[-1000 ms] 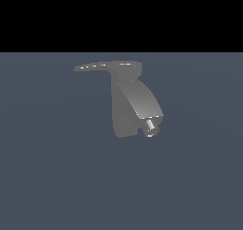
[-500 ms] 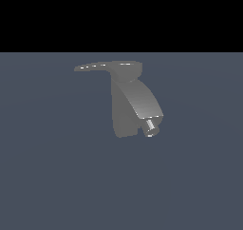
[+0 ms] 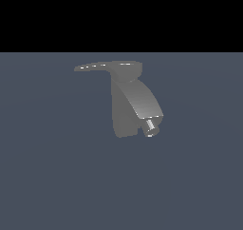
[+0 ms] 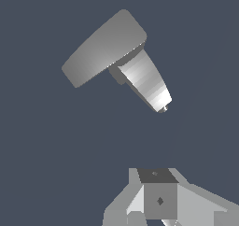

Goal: Turn on the faucet by rotating a designated handle.

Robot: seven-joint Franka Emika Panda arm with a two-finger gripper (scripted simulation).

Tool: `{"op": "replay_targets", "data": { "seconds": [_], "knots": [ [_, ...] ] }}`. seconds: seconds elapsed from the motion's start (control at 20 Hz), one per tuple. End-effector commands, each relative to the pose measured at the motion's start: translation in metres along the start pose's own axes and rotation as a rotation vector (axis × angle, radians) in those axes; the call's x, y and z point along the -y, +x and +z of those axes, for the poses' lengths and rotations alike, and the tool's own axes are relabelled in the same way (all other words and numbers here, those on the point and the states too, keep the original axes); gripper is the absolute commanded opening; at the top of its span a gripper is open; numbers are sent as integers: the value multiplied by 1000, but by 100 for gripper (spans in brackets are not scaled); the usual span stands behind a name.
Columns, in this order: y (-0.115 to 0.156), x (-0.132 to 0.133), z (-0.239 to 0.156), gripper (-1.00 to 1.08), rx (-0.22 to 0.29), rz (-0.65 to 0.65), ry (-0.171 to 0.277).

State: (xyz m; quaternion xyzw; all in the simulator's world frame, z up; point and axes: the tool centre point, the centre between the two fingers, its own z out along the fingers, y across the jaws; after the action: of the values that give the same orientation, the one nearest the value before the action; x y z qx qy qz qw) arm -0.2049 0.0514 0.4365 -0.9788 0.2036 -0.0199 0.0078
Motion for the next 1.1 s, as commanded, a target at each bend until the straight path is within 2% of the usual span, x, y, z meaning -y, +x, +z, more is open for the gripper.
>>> {"op": "replay_targets", "data": {
  "seconds": [0.0,1.05],
  "knots": [
    [4,12,10,-100,1,53,-1],
    [62,100,93,-100,14,477,-12]
  ]
}}
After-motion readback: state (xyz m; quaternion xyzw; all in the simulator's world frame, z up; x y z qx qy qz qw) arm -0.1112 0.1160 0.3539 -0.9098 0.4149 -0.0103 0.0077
